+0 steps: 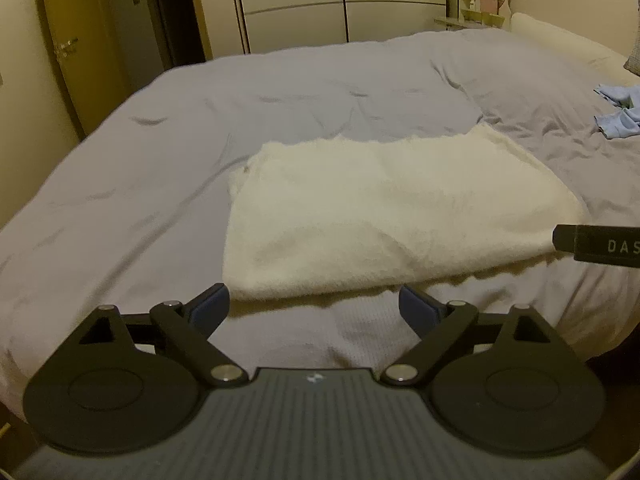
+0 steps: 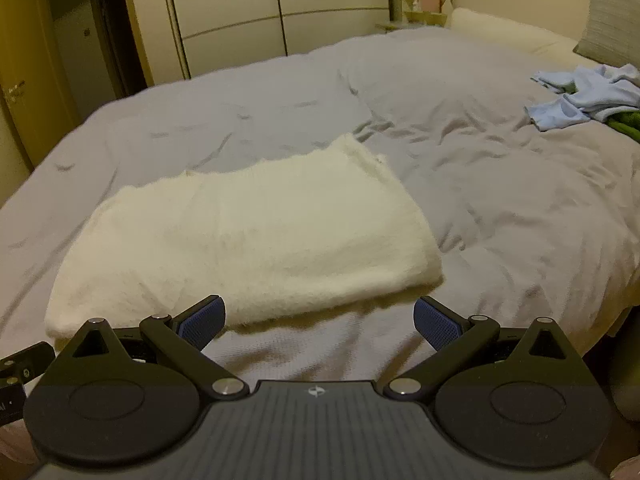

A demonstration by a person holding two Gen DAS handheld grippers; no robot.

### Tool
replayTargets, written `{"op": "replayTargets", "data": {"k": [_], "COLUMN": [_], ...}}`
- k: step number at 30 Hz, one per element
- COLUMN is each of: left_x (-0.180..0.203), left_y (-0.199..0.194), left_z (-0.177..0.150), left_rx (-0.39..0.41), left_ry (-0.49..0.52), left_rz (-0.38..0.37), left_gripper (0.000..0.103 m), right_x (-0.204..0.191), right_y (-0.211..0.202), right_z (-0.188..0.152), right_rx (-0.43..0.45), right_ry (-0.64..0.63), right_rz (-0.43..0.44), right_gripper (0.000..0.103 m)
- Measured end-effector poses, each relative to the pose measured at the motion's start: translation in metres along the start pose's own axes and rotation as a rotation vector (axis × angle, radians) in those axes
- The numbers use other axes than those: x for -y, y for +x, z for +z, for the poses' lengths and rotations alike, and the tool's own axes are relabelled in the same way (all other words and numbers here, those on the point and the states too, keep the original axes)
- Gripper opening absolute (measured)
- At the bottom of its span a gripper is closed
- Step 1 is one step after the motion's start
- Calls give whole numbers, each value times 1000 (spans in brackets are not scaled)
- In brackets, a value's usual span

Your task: Fold clothes

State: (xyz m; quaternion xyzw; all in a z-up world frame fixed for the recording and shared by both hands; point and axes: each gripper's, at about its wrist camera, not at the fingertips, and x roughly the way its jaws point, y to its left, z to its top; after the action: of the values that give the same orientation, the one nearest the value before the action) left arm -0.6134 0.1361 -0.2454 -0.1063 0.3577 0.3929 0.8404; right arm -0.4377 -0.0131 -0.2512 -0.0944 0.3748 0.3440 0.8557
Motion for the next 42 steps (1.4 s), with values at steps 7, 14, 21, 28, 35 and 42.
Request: {"op": "replayTargets", "data": {"k": [7, 14, 21, 28, 35, 42], "left_x": [-22, -30, -24, -26, -48, -68], "left_y": [31, 46, 60, 80, 103, 120], "left_z": [-2, 5, 12, 21, 28, 33], "left_rx": [-61, -84, -99, -95, -87, -85], "left_ry": [-50, -49, -62, -82, -93, -139], "left_rz": [-6, 20, 37, 1, -42, -111], "left_gripper": [90, 90, 90, 90, 83, 58], "right_x": [-22, -27, -5, 71, 161, 180], "right_y": [28, 51, 65, 81, 107, 126], "right_z": [3, 9, 9, 3, -33, -46], "right_rx": [-54, -77, -81, -55, -28, -5], "right_ry": [-65, -72, -39, 321, 850, 993], "right_rz": [-14, 29, 82, 322, 485, 484], "right_gripper": [103, 103, 103, 103, 70, 49]}}
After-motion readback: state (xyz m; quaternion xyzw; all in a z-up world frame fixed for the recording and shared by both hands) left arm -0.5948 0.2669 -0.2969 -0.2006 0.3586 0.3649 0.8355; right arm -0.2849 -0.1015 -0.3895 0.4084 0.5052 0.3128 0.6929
